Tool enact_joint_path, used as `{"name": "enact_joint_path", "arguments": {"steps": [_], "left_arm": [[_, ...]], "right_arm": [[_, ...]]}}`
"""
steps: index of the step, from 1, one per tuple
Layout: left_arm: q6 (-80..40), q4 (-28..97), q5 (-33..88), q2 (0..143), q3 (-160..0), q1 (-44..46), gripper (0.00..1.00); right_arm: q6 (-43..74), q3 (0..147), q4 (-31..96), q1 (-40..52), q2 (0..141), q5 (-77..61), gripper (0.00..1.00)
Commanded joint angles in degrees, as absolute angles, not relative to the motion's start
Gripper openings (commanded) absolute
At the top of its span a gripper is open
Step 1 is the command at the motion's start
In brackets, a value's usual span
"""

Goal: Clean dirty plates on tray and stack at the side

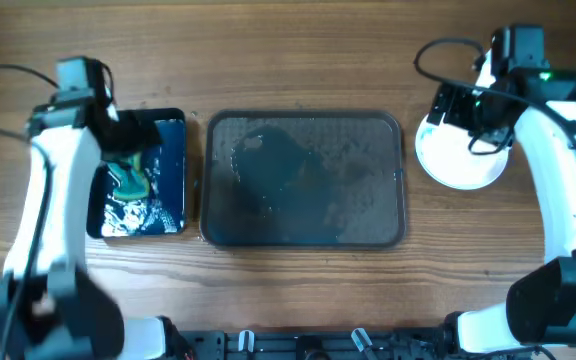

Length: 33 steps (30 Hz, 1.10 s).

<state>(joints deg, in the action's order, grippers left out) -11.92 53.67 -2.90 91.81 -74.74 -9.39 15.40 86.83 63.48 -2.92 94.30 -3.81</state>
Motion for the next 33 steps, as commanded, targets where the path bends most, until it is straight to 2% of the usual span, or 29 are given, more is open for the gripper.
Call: {"name": "enact_joint_path", "arguments": {"steps": [1, 8, 9, 10, 15, 21, 27, 31, 33], "left_arm": [[-14.37, 53.39, 1.26, 81.3, -77.17, -9.21, 1.0], [-14.37, 53.41, 1.26, 78.02, -77.17, -9.21, 1.0], [-14.37, 53.41, 1.26, 78.15, -77.17, -9.21, 1.0], [-14.37, 53.41, 1.26, 78.15, -77.17, -9.21, 1.0], [-14.37, 53.41, 1.26, 78.15, -77.17, -9.21, 1.0], [-14.37, 53.41, 1.26, 78.15, -77.17, -9.21, 1.0], [-14.37, 53.41, 1.26, 78.15, -77.17, -9.21, 1.0], [-14.37, 53.41, 1.26, 78.15, -77.17, -9.21, 1.0], [-14.37, 53.41, 1.26, 78.15, -77.17, -9.21, 1.0]], "right_arm": [[11.79, 96.36, 67.92, -2.11, 93.38, -3.9, 0.95], [9.19, 109.21, 82.78, 0.8, 88.95, -7.6, 0.95], [10.26, 110.43, 85.25, 0.84, 87.55, -8.08, 1.0], [12.45, 110.78, 86.46, 0.84, 86.17, -8.93, 1.0], [25.58, 110.78, 87.05, 0.84, 82.15, -9.72, 1.0], [23.66, 110.67, 86.32, 0.84, 82.3, -7.11, 1.0], [12.38, 106.26, 72.14, 1.56, 79.07, -7.09, 1.0], [10.44, 92.55, 54.81, 4.91, 70.41, -6.85, 1.0], [9.93, 81.21, 44.25, 6.39, 63.72, -6.85, 1.0]]}}
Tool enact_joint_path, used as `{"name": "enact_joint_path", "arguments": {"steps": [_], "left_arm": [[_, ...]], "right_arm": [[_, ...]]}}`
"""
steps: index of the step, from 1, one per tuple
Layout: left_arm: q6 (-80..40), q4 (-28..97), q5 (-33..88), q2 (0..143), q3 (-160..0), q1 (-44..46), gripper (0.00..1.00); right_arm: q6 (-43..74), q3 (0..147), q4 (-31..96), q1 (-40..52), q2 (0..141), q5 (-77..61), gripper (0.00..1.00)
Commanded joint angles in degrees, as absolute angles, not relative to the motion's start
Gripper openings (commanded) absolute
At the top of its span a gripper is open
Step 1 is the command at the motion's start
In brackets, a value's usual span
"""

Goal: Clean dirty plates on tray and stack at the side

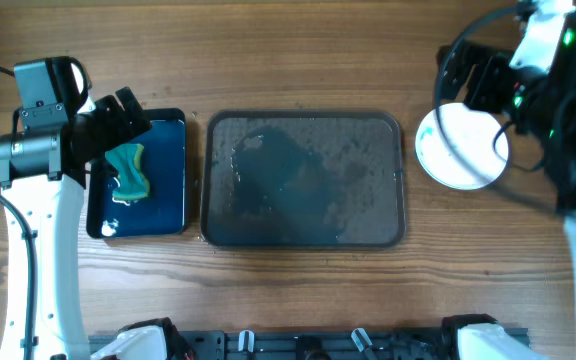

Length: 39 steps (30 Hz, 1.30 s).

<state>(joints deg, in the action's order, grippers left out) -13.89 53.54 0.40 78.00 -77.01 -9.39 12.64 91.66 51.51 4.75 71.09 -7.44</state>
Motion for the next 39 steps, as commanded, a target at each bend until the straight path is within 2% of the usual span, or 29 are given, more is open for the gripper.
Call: {"name": "enact_joint_path", "arguments": {"steps": [1, 9, 16, 24, 39], "left_arm": [[-14.37, 53.41, 1.26, 78.15, -77.17, -9.21, 1.0], [-14.37, 53.41, 1.26, 78.15, -77.17, -9.21, 1.0], [-14.37, 53.41, 1.26, 78.15, -77.17, -9.21, 1.0], [-14.37, 53.41, 1.26, 78.15, -77.17, -9.21, 1.0], [-14.37, 53.41, 1.26, 78.15, -77.17, -9.21, 1.0]], "right_arm": [[9.32, 74.19, 38.46, 6.59, 59.48, -6.9, 0.99], [9.02, 30.26, 1.63, 6.59, 31.35, -6.46, 1.0], [9.17, 8.93, -5.26, 6.59, 11.9, -6.46, 1.0], [9.3, 0.27, -2.52, 6.59, 0.19, -6.72, 1.0], [11.66, 0.3, -0.58, 6.57, 0.8, -7.92, 1.0]]}}
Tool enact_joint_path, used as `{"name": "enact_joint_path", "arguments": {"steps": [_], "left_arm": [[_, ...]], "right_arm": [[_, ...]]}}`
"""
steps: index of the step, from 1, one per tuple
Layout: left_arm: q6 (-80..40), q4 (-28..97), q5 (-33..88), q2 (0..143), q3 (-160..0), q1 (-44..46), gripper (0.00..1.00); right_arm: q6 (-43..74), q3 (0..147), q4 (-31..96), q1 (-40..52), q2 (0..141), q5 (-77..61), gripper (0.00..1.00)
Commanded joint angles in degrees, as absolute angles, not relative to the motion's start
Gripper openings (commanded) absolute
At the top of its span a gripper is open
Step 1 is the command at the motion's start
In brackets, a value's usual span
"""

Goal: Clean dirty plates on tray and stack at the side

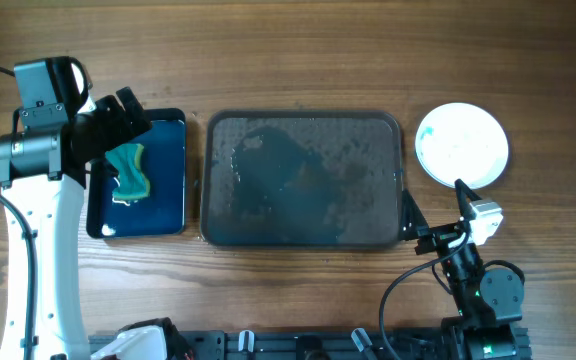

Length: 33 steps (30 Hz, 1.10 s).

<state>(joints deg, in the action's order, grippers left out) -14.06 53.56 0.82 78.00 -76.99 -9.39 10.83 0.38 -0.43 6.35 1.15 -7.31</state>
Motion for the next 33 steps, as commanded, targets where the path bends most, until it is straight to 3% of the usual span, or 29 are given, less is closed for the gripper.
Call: {"name": "enact_joint_path", "arguments": {"steps": [1, 18, 22, 26, 33], "left_arm": [[-14.37, 53.41, 1.26, 78.15, -77.17, -9.21, 1.0], [-14.37, 53.45, 1.26, 78.15, -77.14, -9.21, 1.0], [-13.93, 52.56, 0.14, 72.75, -76.42, -9.21, 1.0], [-13.89, 37.04, 1.06, 60.47, -65.01, -9.23, 1.0], [-13.91, 0.16, 2.92, 30.02, -20.56, -9.69, 1.0]], "right_arm": [[11.66, 0.3, -0.58, 6.57, 0.8, -7.92, 1.0], [11.68, 0.3, -0.58, 6.57, 0.8, -7.92, 1.0], [11.66, 0.3, -0.58, 6.57, 0.8, -7.92, 1.0], [11.66, 0.3, -0.58, 6.57, 0.8, -7.92, 1.0], [11.68, 0.3, -0.58, 6.57, 0.8, -7.92, 1.0]]}}
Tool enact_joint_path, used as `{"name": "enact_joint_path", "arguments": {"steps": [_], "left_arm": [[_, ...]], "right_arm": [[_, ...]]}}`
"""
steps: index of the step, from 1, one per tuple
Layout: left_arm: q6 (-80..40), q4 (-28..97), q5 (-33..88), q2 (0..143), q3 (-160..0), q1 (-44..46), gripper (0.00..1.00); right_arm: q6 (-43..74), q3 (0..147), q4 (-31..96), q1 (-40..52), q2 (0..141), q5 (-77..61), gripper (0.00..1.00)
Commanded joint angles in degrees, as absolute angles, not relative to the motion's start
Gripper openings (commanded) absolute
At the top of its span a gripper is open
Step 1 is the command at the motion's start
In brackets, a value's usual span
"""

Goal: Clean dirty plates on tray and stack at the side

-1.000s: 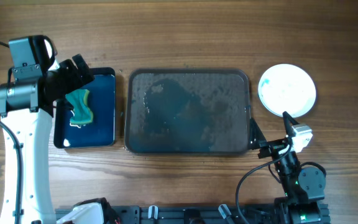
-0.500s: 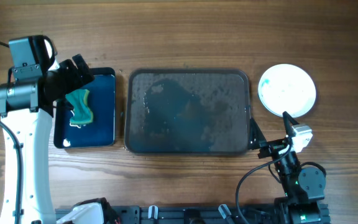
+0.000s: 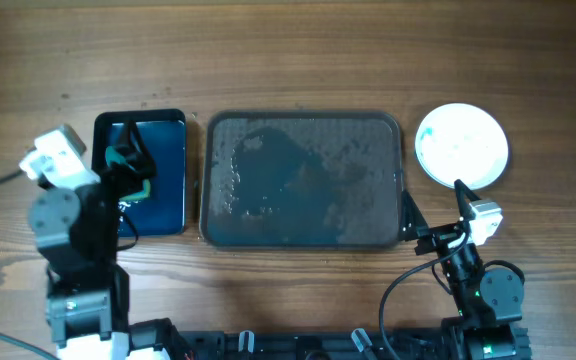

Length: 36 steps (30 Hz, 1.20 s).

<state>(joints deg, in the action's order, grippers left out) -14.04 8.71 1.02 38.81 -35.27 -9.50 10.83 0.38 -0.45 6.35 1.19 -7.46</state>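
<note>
A white plate [image 3: 462,146] lies on the table to the right of the wet grey tray [image 3: 303,232], which holds no plates. My right gripper [image 3: 434,206] is open and holds nothing. It sits at the tray's front right corner, below the plate, with its arm folded at the front right. My left gripper [image 3: 134,178] looks open. It hangs over the blue tray [image 3: 168,170], and a finger partly covers the green sponge [image 3: 118,157]. The left arm is folded at the front left.
The blue tray with the sponge stands just left of the grey tray. The arm bases and a black rail run along the table's front edge. Bare wooden table lies behind the trays and the plate.
My left arm was stretched along the table's left side and is now folded at the front left. Its gripper is still over the blue tray. The right arm, the plate and the trays are where they were.
First my left gripper was down on the sponge in the foamy blue tray, and my right was at the white plate's left edge. Then both were clear of them, the plate staying beside the tray. Then the right arm was folded at the front, and now the left too.
</note>
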Motion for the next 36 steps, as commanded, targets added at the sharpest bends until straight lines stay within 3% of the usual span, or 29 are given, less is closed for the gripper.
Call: {"name": "enact_joint_path", "arguments": {"steps": [1, 14, 18, 36], "left_arm": [[-13.91, -1.39, 3.31, 27.83, -17.74, -9.67, 1.0], [-7.64, -2.09, 4.01, 5.23, -0.95, -9.61, 1.0], [-7.7, 4.47, 3.86, 1.19, -0.32, -9.58, 1.0], [-7.7, 4.14, 3.84, 0.49, -0.34, -9.61, 1.0]], "right_arm": [[11.68, 0.3, -0.58, 6.57, 0.8, -7.94, 1.0], [11.66, 0.3, -0.58, 6.57, 0.8, -7.92, 1.0], [11.66, 0.3, -0.58, 6.57, 0.8, -7.92, 1.0], [11.68, 0.3, -0.58, 6.57, 0.8, -7.75, 1.0]]}}
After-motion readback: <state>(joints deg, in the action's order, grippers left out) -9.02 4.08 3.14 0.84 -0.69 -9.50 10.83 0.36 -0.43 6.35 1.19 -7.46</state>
